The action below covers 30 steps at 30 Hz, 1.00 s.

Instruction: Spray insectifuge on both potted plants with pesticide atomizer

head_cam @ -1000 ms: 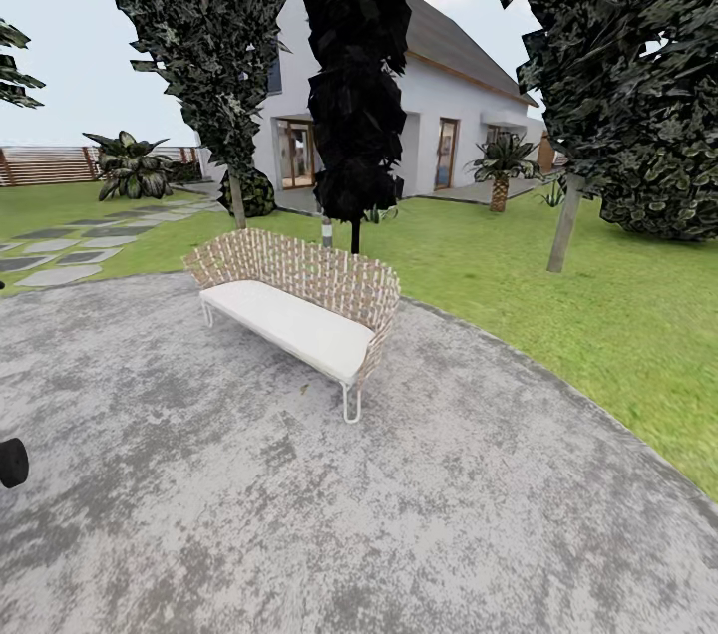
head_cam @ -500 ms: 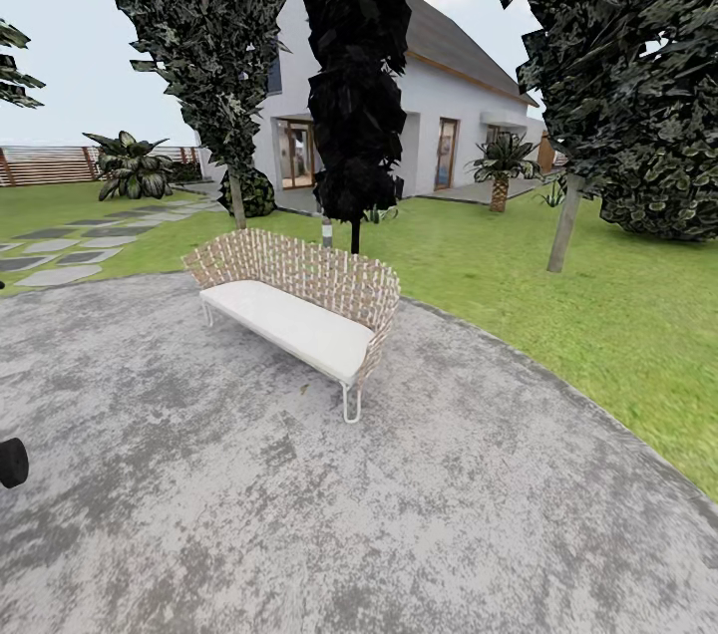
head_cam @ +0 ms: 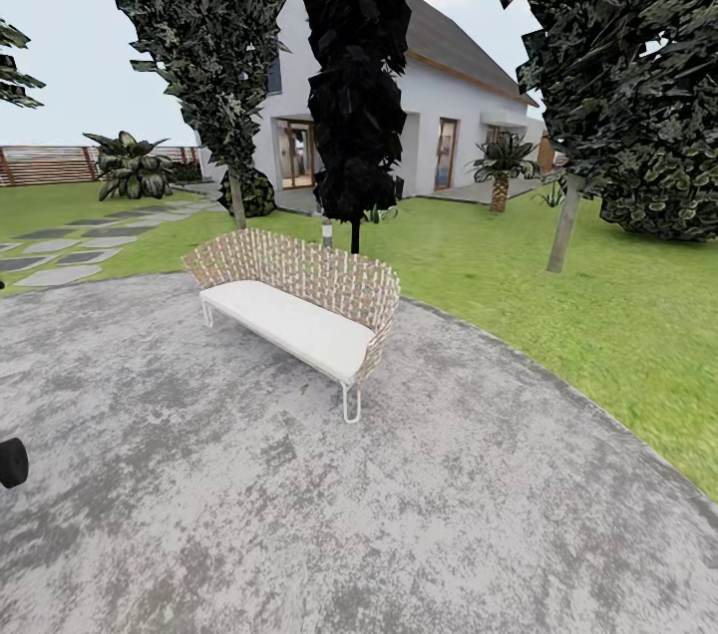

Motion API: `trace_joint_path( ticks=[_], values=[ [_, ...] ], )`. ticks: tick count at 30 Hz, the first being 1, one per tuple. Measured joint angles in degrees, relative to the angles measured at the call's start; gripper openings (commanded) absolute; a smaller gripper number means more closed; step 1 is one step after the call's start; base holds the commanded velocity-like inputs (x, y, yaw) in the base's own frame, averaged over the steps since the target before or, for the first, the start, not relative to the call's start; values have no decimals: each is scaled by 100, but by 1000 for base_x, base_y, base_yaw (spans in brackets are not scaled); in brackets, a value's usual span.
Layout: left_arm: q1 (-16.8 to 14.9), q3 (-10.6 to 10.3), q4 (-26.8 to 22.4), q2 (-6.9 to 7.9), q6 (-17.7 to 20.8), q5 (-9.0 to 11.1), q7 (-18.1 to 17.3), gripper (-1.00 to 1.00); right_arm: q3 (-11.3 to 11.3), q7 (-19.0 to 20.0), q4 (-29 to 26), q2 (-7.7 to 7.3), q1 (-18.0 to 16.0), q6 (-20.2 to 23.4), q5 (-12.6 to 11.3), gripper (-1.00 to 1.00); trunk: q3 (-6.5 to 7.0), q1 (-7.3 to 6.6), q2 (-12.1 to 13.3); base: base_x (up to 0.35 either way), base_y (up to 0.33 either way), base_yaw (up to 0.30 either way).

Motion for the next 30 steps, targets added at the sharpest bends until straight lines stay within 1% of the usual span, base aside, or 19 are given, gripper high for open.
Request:
trace_joint_path(
  ticks=[2,4,5,6,7,9,18,30],
  values=[
    [-22,0,-199,-1,-4,3,-3,100,0,11,-81,5,-25,-12,-1,100,0,0,0,0,0,0],
    [-117,0,-451,-7,-33,4,-5,100,0,22,-125,15,-48,-214,1,100,0,0,0,0,0,0],
    [-135,0,-479,-7,-49,6,-5,100,0,23,-129,16,-51,-283,1,100,0,0,0,0,0,0],
    [-167,13,-517,-15,-118,18,0,100,1,25,-128,18,-55,-494,6,100,0,0,0,0,0,0],
    [-173,30,-524,-18,-170,31,4,100,0,22,-111,19,-56,-607,8,100,-1,0,0,0,0,0],
    [-143,49,-525,-12,-235,47,8,100,0,4,-57,19,-58,-722,9,100,-2,0,0,0,0,51],
    [-105,48,-439,-4,-287,66,10,100,0,-28,223,44,-61,-807,10,100,-37,0,0,0,0,202],
    [-104,41,-341,-8,-289,69,-5,100,-9,-37,240,46,-61,-807,5,100,-72,0,0,0,0,270]
  ],
)
